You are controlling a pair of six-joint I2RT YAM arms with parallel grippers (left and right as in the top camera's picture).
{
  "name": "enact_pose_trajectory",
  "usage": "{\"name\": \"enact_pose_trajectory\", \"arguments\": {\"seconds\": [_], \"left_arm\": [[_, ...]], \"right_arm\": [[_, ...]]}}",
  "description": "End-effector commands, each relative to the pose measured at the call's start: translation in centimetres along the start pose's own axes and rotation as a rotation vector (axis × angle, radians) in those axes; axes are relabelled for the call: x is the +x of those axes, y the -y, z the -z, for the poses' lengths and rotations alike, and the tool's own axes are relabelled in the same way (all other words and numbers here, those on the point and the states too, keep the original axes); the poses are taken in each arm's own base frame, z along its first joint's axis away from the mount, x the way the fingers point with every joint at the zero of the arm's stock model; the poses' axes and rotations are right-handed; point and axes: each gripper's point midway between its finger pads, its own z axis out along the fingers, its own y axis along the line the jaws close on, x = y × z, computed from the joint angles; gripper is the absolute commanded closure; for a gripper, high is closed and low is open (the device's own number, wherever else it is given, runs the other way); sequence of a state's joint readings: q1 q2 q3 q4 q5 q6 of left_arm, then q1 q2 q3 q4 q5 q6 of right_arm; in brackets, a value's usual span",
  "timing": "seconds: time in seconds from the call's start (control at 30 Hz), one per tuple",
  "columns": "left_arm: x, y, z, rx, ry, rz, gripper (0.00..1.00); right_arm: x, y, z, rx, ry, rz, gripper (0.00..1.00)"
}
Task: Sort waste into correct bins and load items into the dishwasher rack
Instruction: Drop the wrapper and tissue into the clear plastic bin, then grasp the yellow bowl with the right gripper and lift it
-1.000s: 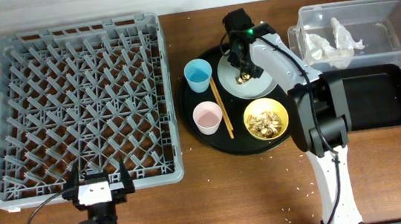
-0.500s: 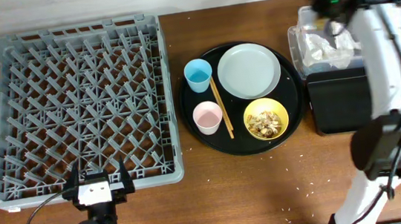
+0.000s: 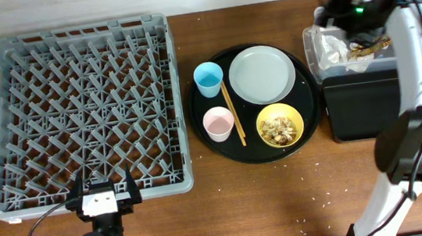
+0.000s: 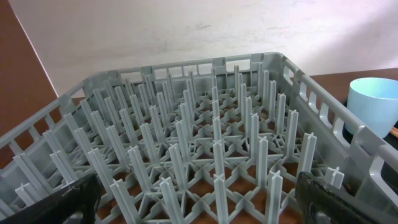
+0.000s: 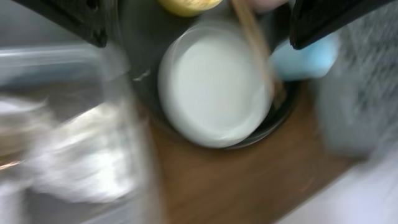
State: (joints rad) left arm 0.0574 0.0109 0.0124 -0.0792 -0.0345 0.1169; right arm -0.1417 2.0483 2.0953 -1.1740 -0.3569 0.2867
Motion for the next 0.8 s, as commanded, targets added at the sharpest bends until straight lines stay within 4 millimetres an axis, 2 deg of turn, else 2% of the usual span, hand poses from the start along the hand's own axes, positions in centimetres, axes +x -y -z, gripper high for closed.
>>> {"name": "enact_pose_trajectory", "arguments": {"seconds": [0.0, 0.03, 0.1, 0.17, 0.2, 0.27, 0.37, 0.4, 0.47, 0.57, 0.63, 0.73, 0.77], "left_arm": [[0.1, -0.1, 0.0, -0.009, 0.0, -0.016, 0.0], [0.1, -0.1, 0.0, -0.009, 0.0, -0.016, 0.0], [0.1, -0.1, 0.0, -0.009, 0.0, -0.016, 0.0], [0.1, -0.1, 0.0, -0.009, 0.0, -0.016, 0.0], [0.1, -0.1, 0.0, -0.009, 0.0, -0.016, 0.0], [0.1, -0.1, 0.0, -0.009, 0.0, -0.016, 0.0], [0.1, -0.1, 0.0, -0.009, 0.0, -0.016, 0.0], [0.1, -0.1, 0.0, -0.009, 0.0, -0.016, 0.0], [0.1, -0.1, 0.0, -0.009, 0.0, -0.016, 0.0], [0.1, -0.1, 0.0, -0.009, 0.0, -0.016, 0.0], [0.1, -0.1, 0.0, -0.009, 0.0, -0.016, 0.0], [0.1, -0.1, 0.0, -0.009, 0.0, -0.016, 0.0], [0.1, -0.1, 0.0, -0.009, 0.0, -0.016, 0.0]], "right_arm": [[6.4, -6.1, -0.9, -0.001, -0.162, 0.168, 0.11], [8.9, -6.7, -1.9, 0.063, -0.221, 0.195, 0.12], [12.4, -6.9, -3.9, 0.172, -0.283, 0.194, 0.12], [15.4, -7.3, -6.9, 0.195, -0.328, 0.176, 0.17], [17.2, -6.9, -8.4, 0.209, -0.357, 0.164, 0.22], [19.7, -6.2, -10.4, 0.226, -0.395, 0.169, 0.26], [22.6, -4.4, -12.7, 0.249, -0.43, 0.157, 0.37], [23.3, -3.7, -13.3, 0.258, -0.438, 0.144, 0.41], [24.9, -2.1, -14.6, 0.271, -0.45, 0.128, 0.57], [24.5, -2.4, -14.5, 0.262, -0.437, 0.13, 0.78], [23.6, -3.3, -14.0, 0.247, -0.416, 0.135, 0.85], [21.9, -5.0, -12.6, 0.227, -0.389, 0.154, 0.87], [21.6, -5.2, -12.4, 0.221, -0.387, 0.181, 0.83]]}}
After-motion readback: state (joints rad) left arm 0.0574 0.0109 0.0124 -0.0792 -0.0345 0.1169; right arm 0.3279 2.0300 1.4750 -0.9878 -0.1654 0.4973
